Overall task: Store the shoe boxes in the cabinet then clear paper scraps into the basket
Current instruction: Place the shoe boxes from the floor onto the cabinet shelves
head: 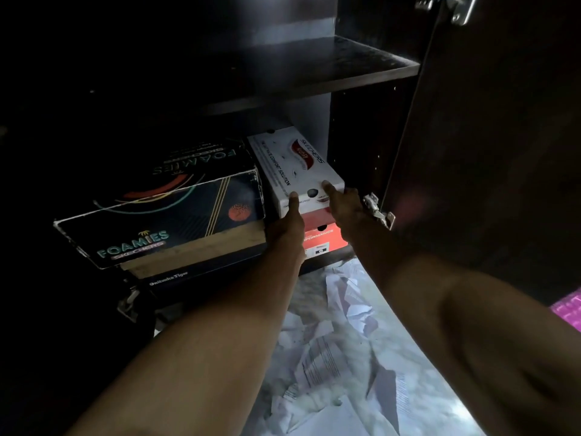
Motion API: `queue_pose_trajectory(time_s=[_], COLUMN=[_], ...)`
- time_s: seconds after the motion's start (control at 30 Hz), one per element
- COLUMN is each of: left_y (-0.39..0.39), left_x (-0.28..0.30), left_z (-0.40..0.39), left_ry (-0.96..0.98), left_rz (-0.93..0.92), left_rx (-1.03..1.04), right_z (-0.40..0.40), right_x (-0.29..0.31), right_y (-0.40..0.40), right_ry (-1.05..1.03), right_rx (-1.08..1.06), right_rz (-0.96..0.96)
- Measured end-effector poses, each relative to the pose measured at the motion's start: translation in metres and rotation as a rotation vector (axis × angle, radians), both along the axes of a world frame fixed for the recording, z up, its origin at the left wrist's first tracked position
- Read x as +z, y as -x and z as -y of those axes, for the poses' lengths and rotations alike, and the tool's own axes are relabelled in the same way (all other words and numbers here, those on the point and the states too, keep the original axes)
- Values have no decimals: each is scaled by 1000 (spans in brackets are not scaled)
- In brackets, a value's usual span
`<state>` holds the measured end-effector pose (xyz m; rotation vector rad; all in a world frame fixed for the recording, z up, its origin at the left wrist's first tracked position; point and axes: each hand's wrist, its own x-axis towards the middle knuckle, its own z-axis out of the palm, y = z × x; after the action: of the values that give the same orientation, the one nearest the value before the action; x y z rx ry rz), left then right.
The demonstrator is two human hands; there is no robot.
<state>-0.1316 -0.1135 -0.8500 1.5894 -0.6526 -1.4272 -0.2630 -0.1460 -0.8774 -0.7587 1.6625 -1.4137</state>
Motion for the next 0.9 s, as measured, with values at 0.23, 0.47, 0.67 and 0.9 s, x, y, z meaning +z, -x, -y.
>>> queue_pose_trajectory(time_s=[0.23, 0.47, 0.67, 0.9], left_y=[-16, 5, 71, 157], left_x=[23, 48, 72, 98], left_z=[-56, -125, -233, -374], left_ry=[-13, 25, 106, 160], left_rz=[36, 118, 122, 87], left_rx=[-167, -519, -894, -1295], right_z=[-77, -204, -365, -550], right_x=[64, 109, 132, 149], right_y=[-16, -8, 30, 81], right_ry=[-43, -91, -200, -214], right_rx=[-22, 90, -10, -520], right_rz=[-169, -382, -453, -402])
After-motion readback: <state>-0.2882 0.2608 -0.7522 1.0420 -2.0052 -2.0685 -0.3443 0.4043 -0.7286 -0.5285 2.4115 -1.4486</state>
